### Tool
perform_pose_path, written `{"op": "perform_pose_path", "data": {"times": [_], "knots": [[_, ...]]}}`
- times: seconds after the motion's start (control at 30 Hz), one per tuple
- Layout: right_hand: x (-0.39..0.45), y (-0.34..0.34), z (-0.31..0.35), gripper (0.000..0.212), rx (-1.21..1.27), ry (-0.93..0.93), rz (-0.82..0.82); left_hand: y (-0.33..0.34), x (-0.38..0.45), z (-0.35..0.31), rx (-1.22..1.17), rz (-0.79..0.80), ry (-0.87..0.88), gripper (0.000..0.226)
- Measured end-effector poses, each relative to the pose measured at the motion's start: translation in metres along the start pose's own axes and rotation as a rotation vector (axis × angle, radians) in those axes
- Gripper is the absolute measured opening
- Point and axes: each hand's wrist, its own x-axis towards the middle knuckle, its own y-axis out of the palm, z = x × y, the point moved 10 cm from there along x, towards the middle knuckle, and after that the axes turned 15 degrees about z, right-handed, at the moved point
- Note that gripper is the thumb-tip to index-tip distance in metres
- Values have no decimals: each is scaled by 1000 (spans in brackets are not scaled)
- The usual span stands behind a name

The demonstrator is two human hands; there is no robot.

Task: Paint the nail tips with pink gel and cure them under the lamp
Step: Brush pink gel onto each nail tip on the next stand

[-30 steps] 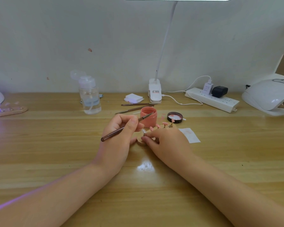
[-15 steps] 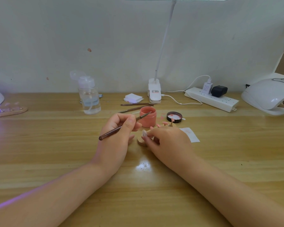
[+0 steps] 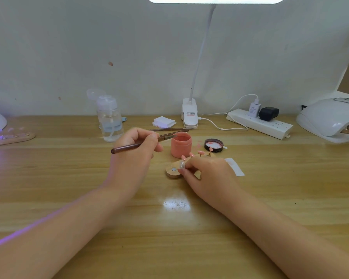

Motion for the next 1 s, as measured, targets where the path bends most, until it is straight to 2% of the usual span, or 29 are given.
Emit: {"op": "perform_pose_path", "data": {"times": [0.17,0.33,0.53,0.87,1.0], "knots": [[-4,-9,-2,10,121,-22,-72,-1,22,-23,189,39,9,17],[-7,-19,-9,9,226,-35,-125,19,70,-44,501,188,-68,22],[-3,-10,-14,8,61,-7,-33,54,110,-34,645,455,-256,11],[-1,-2,-9,15,28,-55,-24,70,118,2,706,524,-349,15],[-1,-2,-7,13,43,-73,-18,61,116,5,639,490,-369,13]]}}
